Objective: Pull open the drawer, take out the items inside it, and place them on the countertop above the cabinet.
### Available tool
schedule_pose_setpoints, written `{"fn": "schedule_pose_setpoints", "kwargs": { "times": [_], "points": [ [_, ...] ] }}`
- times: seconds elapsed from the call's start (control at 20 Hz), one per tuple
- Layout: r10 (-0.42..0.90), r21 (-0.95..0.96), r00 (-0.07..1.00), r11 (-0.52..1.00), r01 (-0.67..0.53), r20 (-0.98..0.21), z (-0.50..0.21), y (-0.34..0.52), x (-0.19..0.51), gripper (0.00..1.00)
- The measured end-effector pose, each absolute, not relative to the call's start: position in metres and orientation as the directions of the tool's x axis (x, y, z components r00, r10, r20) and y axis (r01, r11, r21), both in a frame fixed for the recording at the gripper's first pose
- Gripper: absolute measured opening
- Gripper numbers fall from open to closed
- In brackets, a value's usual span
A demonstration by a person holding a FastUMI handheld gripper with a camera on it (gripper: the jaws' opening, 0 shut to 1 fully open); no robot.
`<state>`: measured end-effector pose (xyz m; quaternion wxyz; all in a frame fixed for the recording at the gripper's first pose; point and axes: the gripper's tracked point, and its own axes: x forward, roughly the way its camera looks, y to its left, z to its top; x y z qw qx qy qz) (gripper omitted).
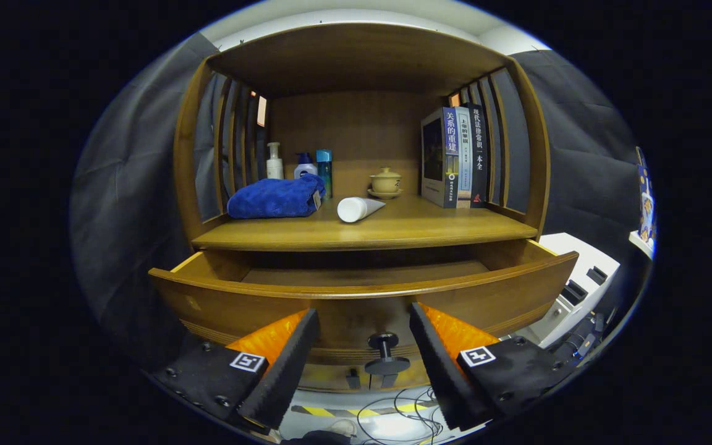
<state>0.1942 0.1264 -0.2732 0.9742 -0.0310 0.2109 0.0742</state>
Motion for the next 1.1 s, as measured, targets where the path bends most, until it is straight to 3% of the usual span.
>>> {"fn": "schedule_pose_setpoints", "kwargs": {
  "times": [0.6, 1.1],
  "points": [
    [0.119, -0.027, 0.893, 0.989, -0.145, -0.433, -0.285, 0.143, 0.266, 0.99],
    [0.109, -0.020, 0.910, 0.992, -0.127, -0.401, -0.261, 0.142, 0.263, 0.98]
  ]
}}
